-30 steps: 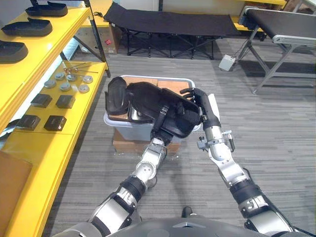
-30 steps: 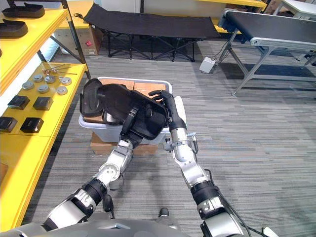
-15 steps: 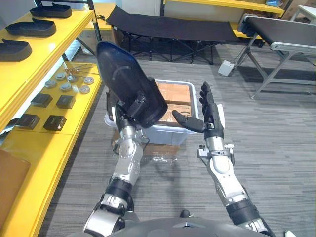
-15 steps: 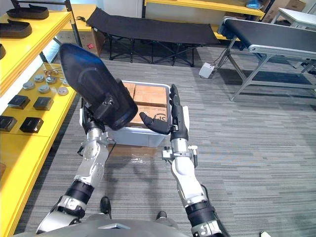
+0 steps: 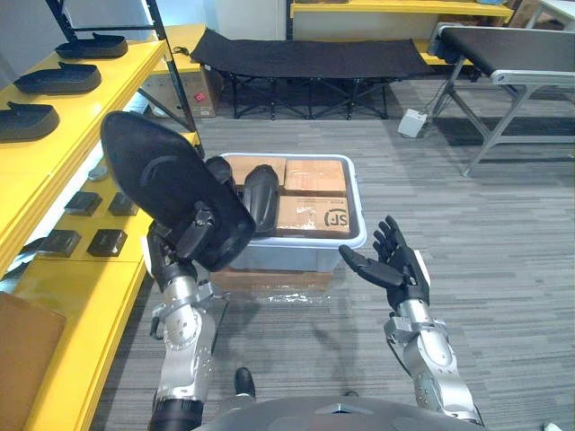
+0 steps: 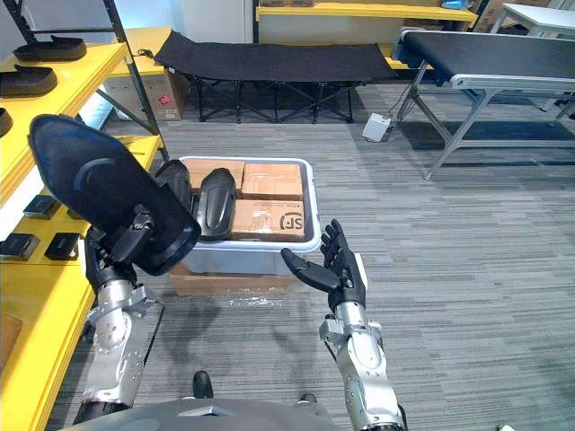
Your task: Walk over and take three plastic housings, then place them on the shelf
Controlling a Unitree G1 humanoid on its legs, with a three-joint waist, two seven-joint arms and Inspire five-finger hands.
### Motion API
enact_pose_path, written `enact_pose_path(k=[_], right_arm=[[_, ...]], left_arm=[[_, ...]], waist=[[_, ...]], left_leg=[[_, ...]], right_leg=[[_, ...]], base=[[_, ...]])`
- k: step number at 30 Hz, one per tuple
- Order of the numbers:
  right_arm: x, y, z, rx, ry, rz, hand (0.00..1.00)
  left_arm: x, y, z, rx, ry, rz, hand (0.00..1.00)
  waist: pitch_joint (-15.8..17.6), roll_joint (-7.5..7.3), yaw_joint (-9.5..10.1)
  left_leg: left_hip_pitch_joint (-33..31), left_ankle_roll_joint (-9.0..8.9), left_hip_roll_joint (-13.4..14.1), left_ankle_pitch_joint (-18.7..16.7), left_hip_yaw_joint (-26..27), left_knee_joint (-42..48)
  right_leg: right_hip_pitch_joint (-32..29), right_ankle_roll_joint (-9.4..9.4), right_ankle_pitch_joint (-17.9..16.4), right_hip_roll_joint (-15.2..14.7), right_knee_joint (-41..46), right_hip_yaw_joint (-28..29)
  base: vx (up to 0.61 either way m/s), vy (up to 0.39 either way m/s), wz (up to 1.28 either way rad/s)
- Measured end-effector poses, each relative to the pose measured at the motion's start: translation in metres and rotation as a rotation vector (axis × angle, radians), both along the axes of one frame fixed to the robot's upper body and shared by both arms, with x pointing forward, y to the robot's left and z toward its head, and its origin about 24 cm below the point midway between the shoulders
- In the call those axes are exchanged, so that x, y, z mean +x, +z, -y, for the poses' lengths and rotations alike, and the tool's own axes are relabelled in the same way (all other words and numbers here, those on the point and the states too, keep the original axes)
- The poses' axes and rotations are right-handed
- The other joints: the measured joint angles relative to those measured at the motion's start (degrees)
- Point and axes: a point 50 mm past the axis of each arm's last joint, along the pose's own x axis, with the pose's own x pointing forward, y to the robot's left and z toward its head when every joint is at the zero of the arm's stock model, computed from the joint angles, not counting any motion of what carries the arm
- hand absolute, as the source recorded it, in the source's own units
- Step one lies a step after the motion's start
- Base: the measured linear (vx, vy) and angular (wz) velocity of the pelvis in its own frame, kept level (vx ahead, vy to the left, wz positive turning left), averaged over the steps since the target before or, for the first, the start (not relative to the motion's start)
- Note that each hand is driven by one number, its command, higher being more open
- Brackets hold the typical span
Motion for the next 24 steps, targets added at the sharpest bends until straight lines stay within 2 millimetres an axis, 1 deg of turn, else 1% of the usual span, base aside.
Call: enact_pose_path(k=[2, 3, 5, 6, 8, 9, 11, 12, 13, 14, 16, 18, 19, 20, 21, 23, 24], right_arm=[[0.000, -0.002, 0.003, -0.017, -0.004, -0.009, 1.00], [0.000, -0.003, 0.004, -0.030, -0.006, -0.016, 1.00], [0.004, -0.012, 0.010, -0.071, -0.007, -0.071, 1.00], [0.005, -0.014, 0.011, -0.076, -0.009, -0.086, 1.00], [0.008, -0.020, 0.014, -0.080, -0.020, -0.115, 1.00], [0.008, -0.020, 0.014, -0.083, -0.022, -0.115, 1.00], [0.017, -0.015, 0.013, -0.122, -0.007, -0.092, 1.00], [0.020, -0.012, 0.013, -0.123, -0.003, -0.080, 1.00], [0.028, -0.007, 0.010, -0.125, 0.006, -0.054, 1.00], [0.032, -0.004, 0.009, -0.125, 0.013, -0.040, 1.00], [0.047, 0.008, -0.002, -0.120, 0.055, 0.016, 1.00], [0.054, 0.016, -0.015, -0.110, 0.113, 0.051, 1.00], [0.055, 0.016, -0.019, -0.105, 0.134, 0.054, 1.00], [0.054, 0.016, -0.026, -0.090, 0.170, 0.045, 1.00], [0.053, 0.014, -0.029, -0.084, 0.188, 0.036, 1.00], [0.044, 0.005, -0.038, -0.067, 0.252, -0.017, 1.00], [0.041, 0.002, -0.039, -0.064, 0.265, -0.032, 1.00]], left_arm=[[-0.009, 0.000, -0.004, -0.004, -0.013, 0.003, 0.00], [-0.010, 0.001, -0.004, -0.002, -0.019, 0.007, 0.00], [-0.011, 0.007, -0.007, 0.011, -0.032, 0.033, 0.00], [-0.011, 0.008, -0.009, 0.014, -0.027, 0.037, 0.00], [-0.019, 0.016, -0.019, 0.034, 0.008, 0.062, 0.00], [-0.020, 0.018, -0.022, 0.039, 0.019, 0.070, 0.00], [-0.032, 0.025, -0.039, 0.039, 0.080, 0.097, 0.00], [-0.036, 0.026, -0.043, 0.043, 0.095, 0.097, 0.00], [-0.043, 0.026, -0.050, 0.053, 0.114, 0.090, 0.00], [-0.048, 0.025, -0.053, 0.054, 0.126, 0.085, 0.00], [-0.064, 0.019, -0.063, 0.052, 0.172, 0.042, 0.00], [-0.077, 0.012, -0.064, 0.043, 0.192, 0.001, 0.00], [-0.080, 0.010, -0.063, 0.040, 0.192, -0.012, 0.00], [-0.085, 0.006, -0.062, 0.036, 0.184, -0.039, 0.00], [-0.085, 0.004, -0.060, 0.033, 0.177, -0.052, 0.00], [-0.084, 0.001, -0.055, 0.019, 0.143, -0.075, 0.00], [-0.083, 0.001, -0.054, 0.016, 0.133, -0.073, 0.00]], waist=[[-0.30, 0.04, 0.74], [-0.50, 0.05, 0.97], [-0.48, 0.08, 2.16], [-0.48, 0.08, 2.59], [-0.46, 0.22, 4.25], [-0.45, 0.24, 4.88], [-0.52, 0.37, 6.61], [-0.50, 0.40, 7.01], [-0.49, 0.40, 8.26], [-0.49, 0.39, 8.88], [-0.48, 0.37, 10.84], [-0.48, 0.37, 11.44], [-0.47, 0.39, 11.44], [-0.42, 0.40, 11.40], [-0.39, 0.46, 11.38], [-0.13, 0.74, 11.35], [0.08, 0.72, 10.87]], left_leg=[[-0.50, 0.13, -0.28, 0.10, -1.74, 0.11], [-0.90, 0.15, -0.42, 0.23, -2.50, 0.12], [-1.74, 0.62, -1.27, 1.28, -6.12, 0.15], [-1.77, 0.66, -1.56, 1.37, -7.01, 0.15], [-1.85, 0.92, -2.71, 1.61, -10.67, 0.14], [-1.94, 0.88, -2.96, 1.60, -11.53, 0.14], [-2.82, 0.88, -3.69, 2.21, -15.15, 0.11], [-3.07, 0.89, -3.88, 2.37, -15.75, 0.11], [-3.43, 0.90, -4.10, 2.59, -16.42, 0.10], [-3.58, 0.89, -4.17, 2.67, -16.73, 0.09], [-3.63, 0.91, -4.24, 2.77, -17.39, 0.00], [-3.52, 0.93, -4.09, 2.75, -17.29, -0.01], [-3.44, 0.93, -4.03, 2.76, -17.23, -0.01], [-3.22, 0.92, -3.97, 2.77, -17.16, 0.00], [-3.16, 0.91, -3.96, 2.77, -17.13, 0.00], [-3.94, 0.93, -4.01, 2.83, -16.81, 0.01], [-4.32, 0.94, -3.95, 2.83, -16.73, 0.01]], right_leg=[[0.51, 0.05, -0.28, -0.10, 0.01, -1.59], [0.56, 0.15, -0.32, -0.11, 0.02, -2.42], [2.13, 0.76, -0.54, -0.13, 0.06, -6.13], [2.58, 0.91, -0.83, -0.13, 0.24, -7.00], [4.30, 1.29, -2.17, -0.56, 1.72, -10.81], [4.59, 1.52, -2.56, -0.70, 2.18, -11.63], [5.42, 1.89, -3.91, -1.07, 3.90, -15.26], [5.57, 1.86, -4.08, -1.09, 4.09, -16.01], [5.74, 1.75, -4.33, -1.09, 4.35, -16.90], [5.83, 1.55, -4.48, -1.10, 4.37, -17.27], [6.06, 1.42, -4.78, -1.20, 4.44, -17.44], [6.13, 1.39, -4.84, -1.14, 4.73, -17.38], [6.12, 1.32, -4.92, -1.16, 4.94, -17.31], [6.13, 1.67, -5.34, -1.11, 5.56, -17.28], [6.18, 1.67, -5.42, -1.04, 5.77, -17.30], [6.59, 1.70, -5.68, -0.72, 6.53, -18.38], [6.81, 1.76, -5.78, -0.56, 6.58, -19.25]], base=[[0.02, 0.005, 0.29], [0.01, 0.002, 0.56], [0.00, -0.003, 0.77], [-0.01, -0.010, 0.84], [-0.02, -0.001, 0.82], [-0.03, 0.002, 0.85], [-0.04, -0.003, 0.83], [-0.05, 0.014, 0.64], [-0.05, 0.021, 0.38], [-0.06, 0.034, 0.35], [-0.06, 0.037, 0.18], [-0.06, 0.020, 0.04], [-0.05, 0.009, 0.01], [-0.04, 0.002, 0.00], [-0.05, 0.001, 0.04], [-0.05, 0.009, 0.26], [-0.07, 0.007, 0.67]])
